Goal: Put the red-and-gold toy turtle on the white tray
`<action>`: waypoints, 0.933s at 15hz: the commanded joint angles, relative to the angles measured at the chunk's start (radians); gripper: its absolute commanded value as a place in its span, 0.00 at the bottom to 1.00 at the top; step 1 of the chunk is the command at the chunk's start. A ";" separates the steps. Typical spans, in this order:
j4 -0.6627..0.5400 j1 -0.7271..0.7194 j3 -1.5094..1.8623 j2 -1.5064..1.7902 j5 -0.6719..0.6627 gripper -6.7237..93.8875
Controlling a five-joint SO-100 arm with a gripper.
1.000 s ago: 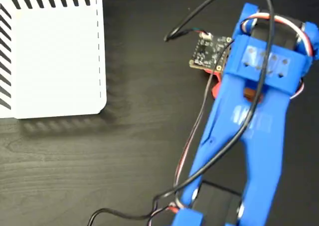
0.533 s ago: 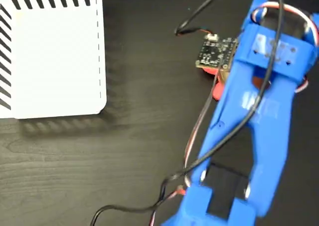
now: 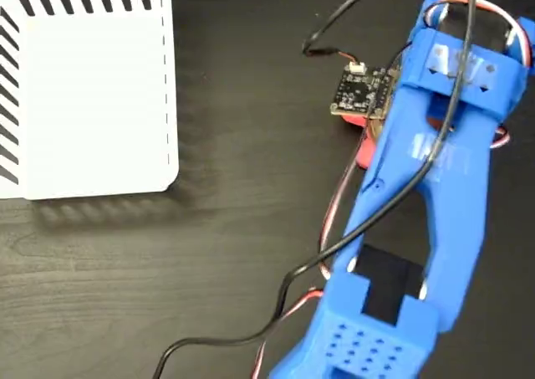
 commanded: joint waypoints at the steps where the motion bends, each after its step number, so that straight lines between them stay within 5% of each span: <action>1: -0.014 0.005 -0.060 0.000 -0.012 0.68; 12: -0.087 -0.003 -0.100 -0.118 -0.005 0.68; 14: -0.094 -0.006 -0.100 -0.120 0.000 0.50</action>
